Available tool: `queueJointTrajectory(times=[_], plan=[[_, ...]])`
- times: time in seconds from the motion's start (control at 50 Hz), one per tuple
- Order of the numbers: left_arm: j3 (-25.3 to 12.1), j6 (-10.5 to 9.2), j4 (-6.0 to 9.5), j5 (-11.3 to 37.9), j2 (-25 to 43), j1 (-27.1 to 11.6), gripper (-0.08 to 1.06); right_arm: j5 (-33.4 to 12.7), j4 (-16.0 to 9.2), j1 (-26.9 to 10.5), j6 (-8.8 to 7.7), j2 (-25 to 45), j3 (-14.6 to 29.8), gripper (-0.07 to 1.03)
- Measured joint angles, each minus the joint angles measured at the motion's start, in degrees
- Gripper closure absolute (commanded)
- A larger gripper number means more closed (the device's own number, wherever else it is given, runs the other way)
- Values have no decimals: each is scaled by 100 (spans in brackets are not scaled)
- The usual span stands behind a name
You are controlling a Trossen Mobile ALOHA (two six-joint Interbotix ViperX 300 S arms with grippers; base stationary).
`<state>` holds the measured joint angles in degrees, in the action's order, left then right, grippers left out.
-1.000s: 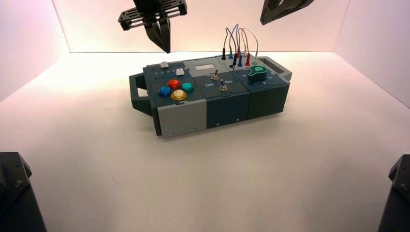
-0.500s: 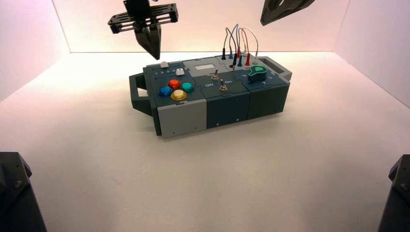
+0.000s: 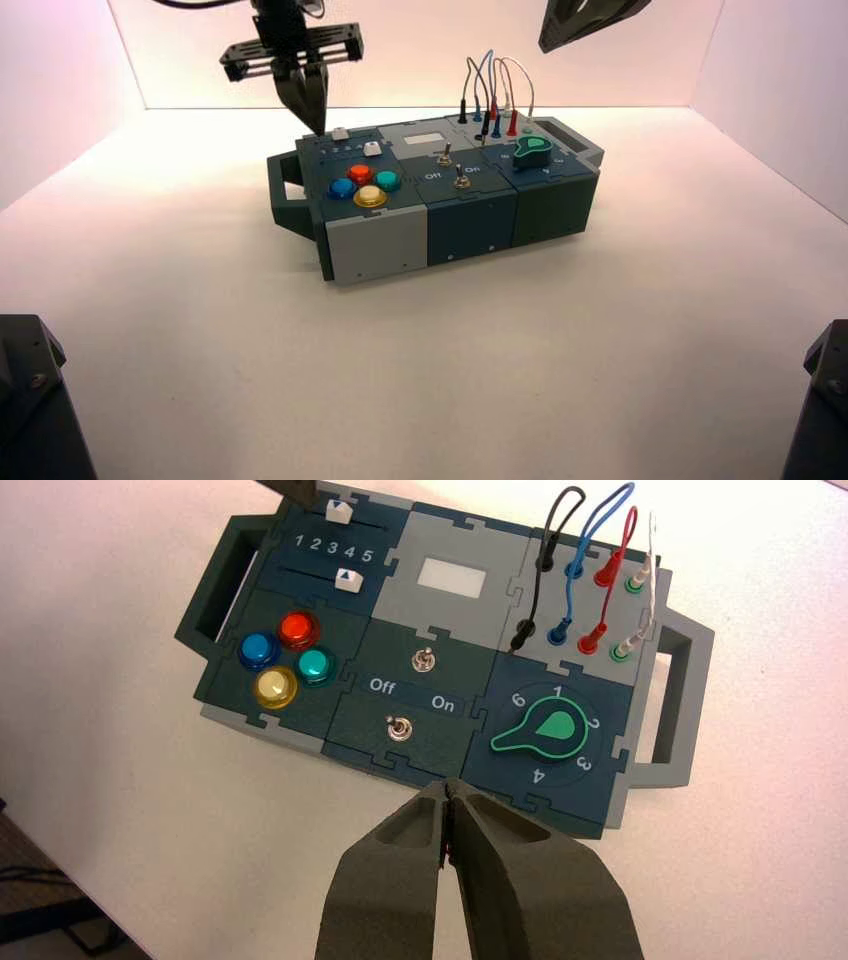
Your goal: Move the top slider to position 3.
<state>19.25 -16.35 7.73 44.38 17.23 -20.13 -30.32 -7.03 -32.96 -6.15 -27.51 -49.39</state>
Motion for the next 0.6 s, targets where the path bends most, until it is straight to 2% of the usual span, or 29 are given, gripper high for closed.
queueJointTrajectory(times=[0.6], plan=[[-272, 0, 44, -35, 211, -9, 101, 0, 35, 0, 0, 0, 0, 98]])
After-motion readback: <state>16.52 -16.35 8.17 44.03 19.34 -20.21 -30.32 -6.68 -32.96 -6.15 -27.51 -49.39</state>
